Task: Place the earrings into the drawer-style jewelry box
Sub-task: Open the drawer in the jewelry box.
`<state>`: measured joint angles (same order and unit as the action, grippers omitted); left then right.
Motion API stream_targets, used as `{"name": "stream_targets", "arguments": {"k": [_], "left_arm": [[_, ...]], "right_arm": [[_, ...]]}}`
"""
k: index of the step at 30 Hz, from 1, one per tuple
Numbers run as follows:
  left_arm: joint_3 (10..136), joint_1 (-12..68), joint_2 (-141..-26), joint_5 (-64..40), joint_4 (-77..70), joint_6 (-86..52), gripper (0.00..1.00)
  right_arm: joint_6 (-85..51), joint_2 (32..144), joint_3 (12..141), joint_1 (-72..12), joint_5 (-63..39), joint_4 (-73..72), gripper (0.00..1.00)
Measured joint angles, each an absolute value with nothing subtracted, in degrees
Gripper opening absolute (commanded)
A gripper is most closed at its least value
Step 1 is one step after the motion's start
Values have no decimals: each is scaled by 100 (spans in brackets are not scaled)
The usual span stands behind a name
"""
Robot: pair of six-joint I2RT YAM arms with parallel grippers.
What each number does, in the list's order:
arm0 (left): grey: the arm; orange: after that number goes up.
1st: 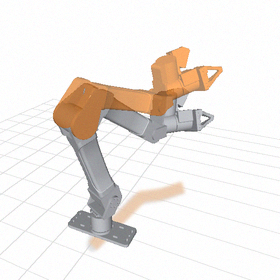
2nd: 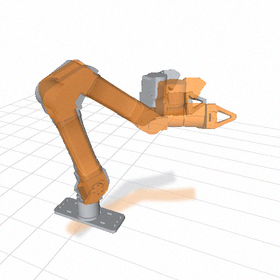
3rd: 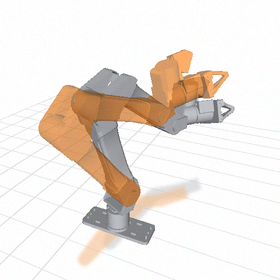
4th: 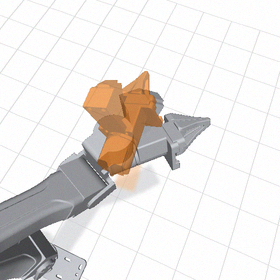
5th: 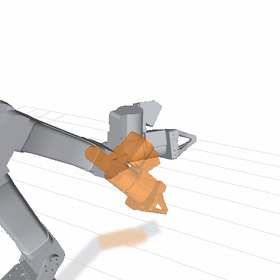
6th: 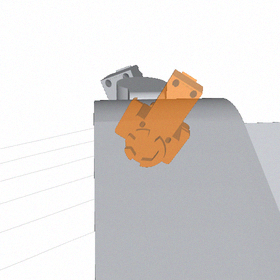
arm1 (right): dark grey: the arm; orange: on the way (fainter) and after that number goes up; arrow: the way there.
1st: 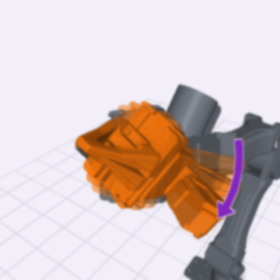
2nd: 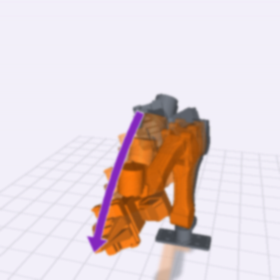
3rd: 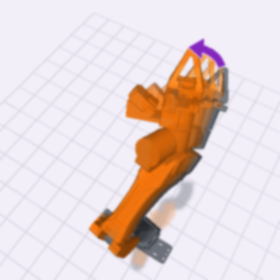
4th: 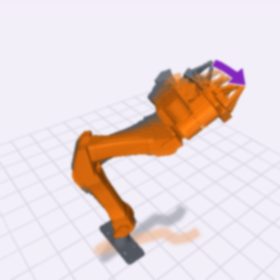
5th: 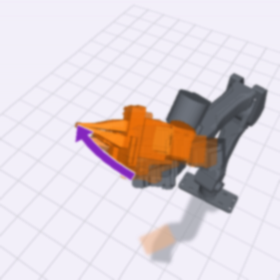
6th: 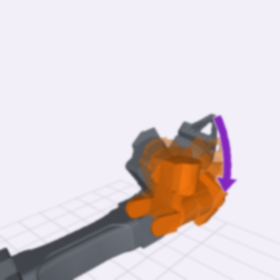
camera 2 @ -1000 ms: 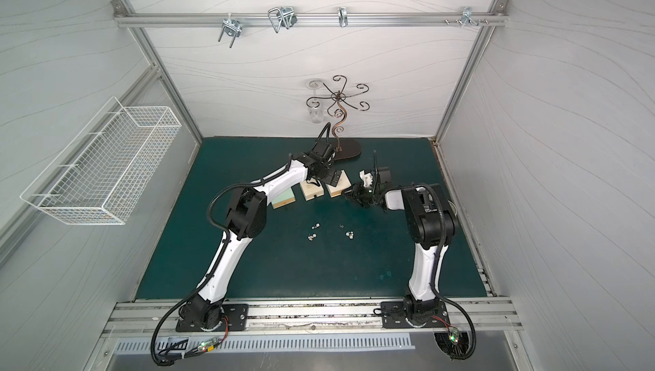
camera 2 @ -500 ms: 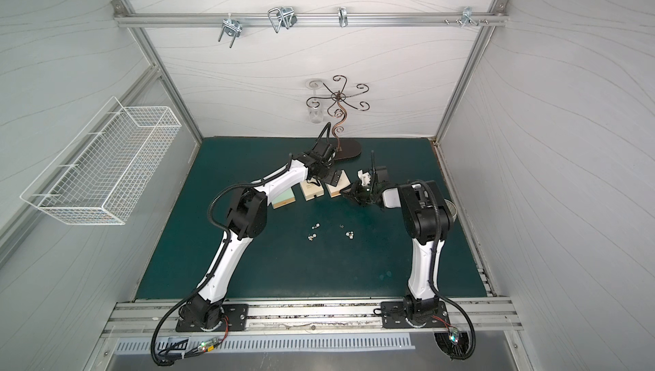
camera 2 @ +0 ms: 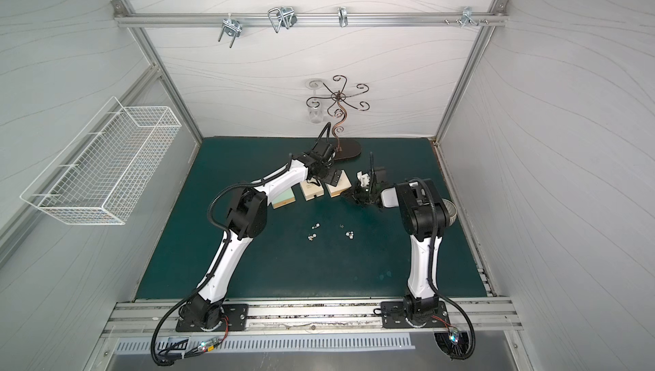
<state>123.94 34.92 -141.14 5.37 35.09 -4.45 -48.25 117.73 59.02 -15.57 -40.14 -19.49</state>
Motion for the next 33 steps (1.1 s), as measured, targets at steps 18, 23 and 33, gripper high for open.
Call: {"name": "stream_targets", "arguments": {"k": [18,23,33], "left_arm": [[12394,3489,-14116,611,3511,-502,99],[12394,3487,-14116,628,3514,-543,99],[12394,3470,-14121,646,3514,-637,98]], "right_arm": [[-4748,11557,5675,-1557,-4016,-1865,0],[-4694,11378,5441,-1557,-4018,-1844,0],[-4668,11063,5006,-1472,-4077,-1820,0]]}}
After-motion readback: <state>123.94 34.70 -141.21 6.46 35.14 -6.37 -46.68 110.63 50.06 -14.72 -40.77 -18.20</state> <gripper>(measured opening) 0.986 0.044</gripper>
